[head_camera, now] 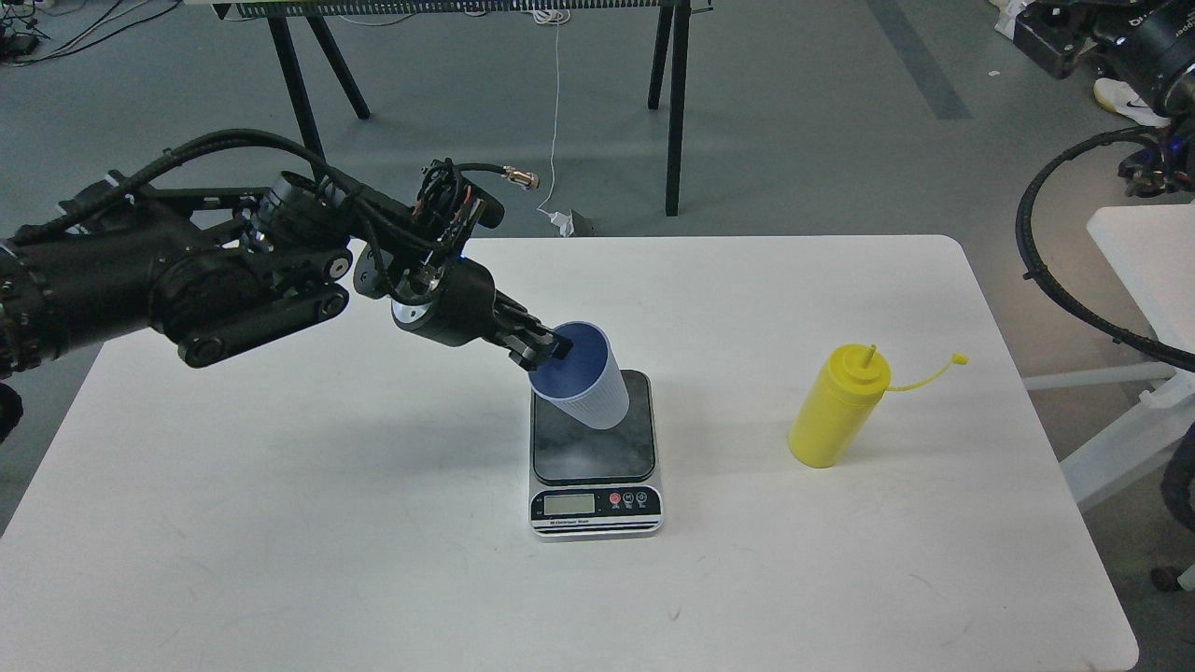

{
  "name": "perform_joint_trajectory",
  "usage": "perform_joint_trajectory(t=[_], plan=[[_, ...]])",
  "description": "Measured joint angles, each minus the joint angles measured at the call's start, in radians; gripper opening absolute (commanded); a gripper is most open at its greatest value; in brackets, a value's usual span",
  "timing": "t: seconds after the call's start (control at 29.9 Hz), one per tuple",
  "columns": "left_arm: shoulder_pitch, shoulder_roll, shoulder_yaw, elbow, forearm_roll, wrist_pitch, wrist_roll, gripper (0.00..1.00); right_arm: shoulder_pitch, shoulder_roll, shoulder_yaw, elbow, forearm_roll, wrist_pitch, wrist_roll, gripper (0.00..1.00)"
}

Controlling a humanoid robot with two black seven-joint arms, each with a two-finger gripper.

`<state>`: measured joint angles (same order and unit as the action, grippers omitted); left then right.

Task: Pour seasoning into cup on scale with both arms
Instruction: 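Carry the blue cup with the left gripper onto the scale, then open the left gripper and withdraw it from the cup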

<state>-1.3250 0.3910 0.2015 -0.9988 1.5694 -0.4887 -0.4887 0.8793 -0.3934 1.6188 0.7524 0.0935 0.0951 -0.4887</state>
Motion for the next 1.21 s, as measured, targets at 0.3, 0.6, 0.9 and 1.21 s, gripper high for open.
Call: perform_joint_trajectory(t=[0.3, 0.6, 0.9, 1.21], plan=[[0.032, -0.022, 0.000, 0.028, 0.005, 0.000, 0.000, 0.02, -0.007, -0.002, -0.003, -0.010, 0.001, 0.002, 0.000, 0.99], [0.064, -0.023, 0.003, 0.027, 0.009, 0.000, 0.000, 0.15, -0.020, -0.001, -0.002, -0.010, 0.001, 0.002, 0.000, 0.99], [0.074, -0.044, 0.004, 0.026, 0.009, 0.000, 0.000, 0.40, -0.037, -0.002, -0.001, -0.010, 0.001, 0.002, 0.000, 0.99], [0.076, -0.038, 0.001, 0.026, 0.008, 0.000, 0.000, 0.78, -0.052, -0.002, -0.001, -0.010, 0.002, 0.004, 0.000, 0.99]])
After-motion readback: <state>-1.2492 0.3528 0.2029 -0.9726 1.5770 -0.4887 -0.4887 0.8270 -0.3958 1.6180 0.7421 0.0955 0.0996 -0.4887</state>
